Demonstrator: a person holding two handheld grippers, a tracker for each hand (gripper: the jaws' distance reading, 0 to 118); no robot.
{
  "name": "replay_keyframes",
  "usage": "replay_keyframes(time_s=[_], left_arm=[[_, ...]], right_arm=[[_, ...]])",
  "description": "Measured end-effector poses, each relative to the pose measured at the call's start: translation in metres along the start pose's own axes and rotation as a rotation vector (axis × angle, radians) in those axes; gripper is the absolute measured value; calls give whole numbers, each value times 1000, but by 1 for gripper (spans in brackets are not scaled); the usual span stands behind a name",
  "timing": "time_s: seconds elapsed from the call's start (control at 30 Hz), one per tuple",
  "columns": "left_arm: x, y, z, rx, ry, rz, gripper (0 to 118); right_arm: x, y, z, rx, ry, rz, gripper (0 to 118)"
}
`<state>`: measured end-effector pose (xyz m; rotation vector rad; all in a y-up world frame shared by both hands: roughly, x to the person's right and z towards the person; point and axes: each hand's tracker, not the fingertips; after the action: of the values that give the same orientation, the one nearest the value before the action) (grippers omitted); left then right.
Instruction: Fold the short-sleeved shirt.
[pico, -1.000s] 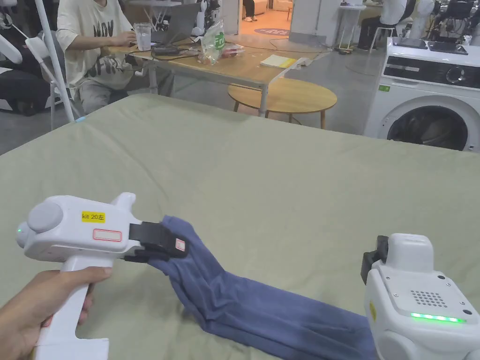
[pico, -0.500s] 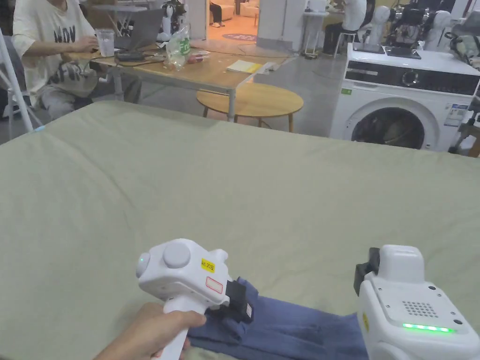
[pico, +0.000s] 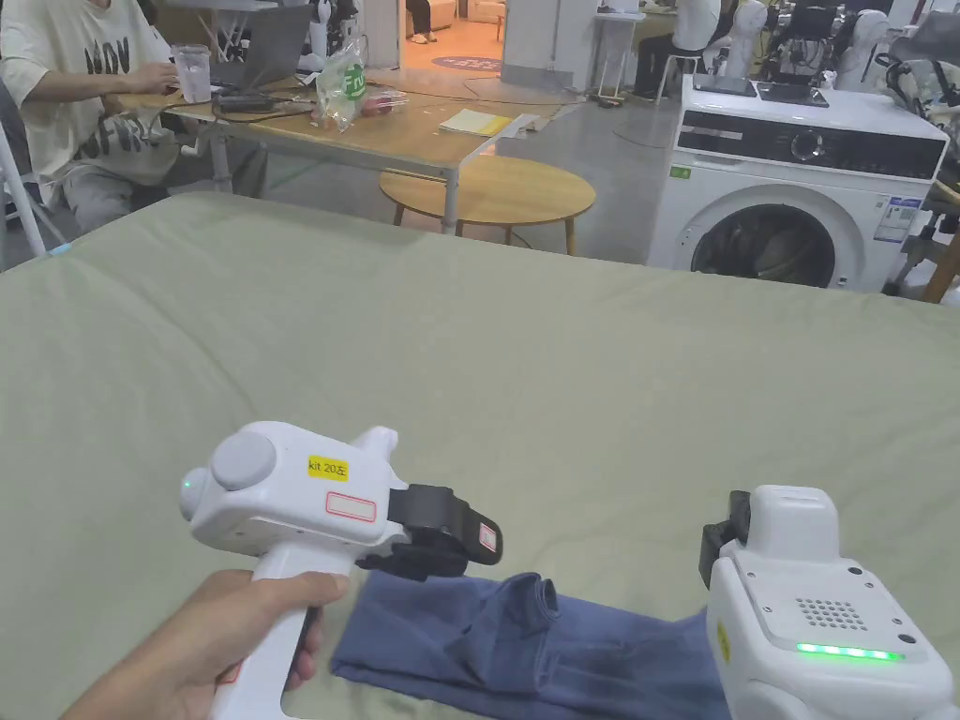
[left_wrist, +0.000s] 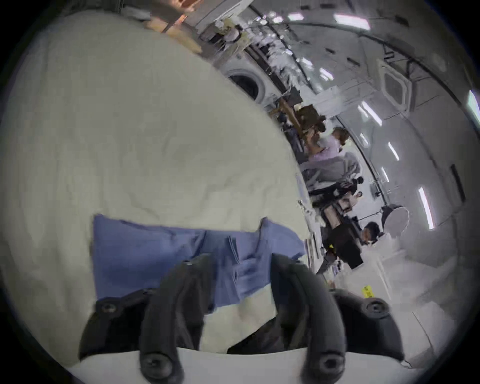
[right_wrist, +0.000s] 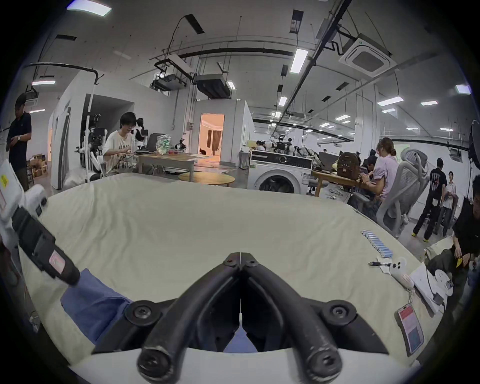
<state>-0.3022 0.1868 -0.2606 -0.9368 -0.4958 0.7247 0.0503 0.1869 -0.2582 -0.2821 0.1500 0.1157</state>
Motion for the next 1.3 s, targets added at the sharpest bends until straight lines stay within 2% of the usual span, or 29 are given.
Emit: replay_keyframes(time_s=[0.07,0.17,0.23,0.27,0.4,0.43,0.5,0.57,0.6,0.67,0.7,0.77,0.9,1.0,1.03,1.1,1.13,1.17,1.2,1.27,1.3], left_arm=[[-4,1,-1,21,75,-6,17],[-13,-3,-22,-28,231,-38,4],[-19,-10,-41,-83,331,-59,4],[-22,-15,-50,-109,331,-56,4],[-18,-33,-77,-155,30,10,3],[-15,-35,-82,-151,-3,5,3],[-11,-40,-98,-160,-34,4,3],[-16,-46,-120,-188,75,8,0],[-22,-49,-130,-202,64,26,0],[-35,-54,-140,-207,-69,166,0],[-35,-56,-143,-201,-60,164,0],[-26,-55,-137,-192,-16,72,0],[-18,-44,-115,-190,0,78,0],[-15,-32,-71,-109,3,37,0],[-17,-27,-55,-83,-4,33,1],[-25,-19,-23,-57,-11,48,19],[-31,-16,-8,-41,-6,47,31],[-39,-11,6,-10,25,33,49],[-47,-9,18,9,62,23,61],[-65,-8,32,22,130,44,72],[-71,-10,35,12,149,59,72]], right_arm=[[1,-1,0,-3,3,-8,0],[3,-3,0,-9,0,-14,0],[4,-4,-1,-12,-2,-14,0],[5,-5,-1,-13,-5,-13,0],[9,-9,0,-22,-8,-10,0],[10,-10,1,-22,-9,-9,0],[13,-12,2,-20,-12,-10,0],[15,-12,2,-22,-16,-14,0],[17,-12,2,-23,-16,-16,0],[20,-12,2,-27,-26,-22,0],[23,-12,3,-28,-27,-26,0],[26,-13,3,-26,-34,-30,0],[28,-10,4,-22,-41,-18,0],[28,-6,4,-11,-41,-17,0],[27,-4,4,-6,-38,-18,0],[24,-1,3,1,-34,-15,0],[21,0,1,6,-29,-13,0],[18,1,0,9,-25,-13,0],[16,2,-2,10,-21,-12,0],[12,3,-3,12,-8,-19,0],[10,3,-3,11,-4,-22,0]])
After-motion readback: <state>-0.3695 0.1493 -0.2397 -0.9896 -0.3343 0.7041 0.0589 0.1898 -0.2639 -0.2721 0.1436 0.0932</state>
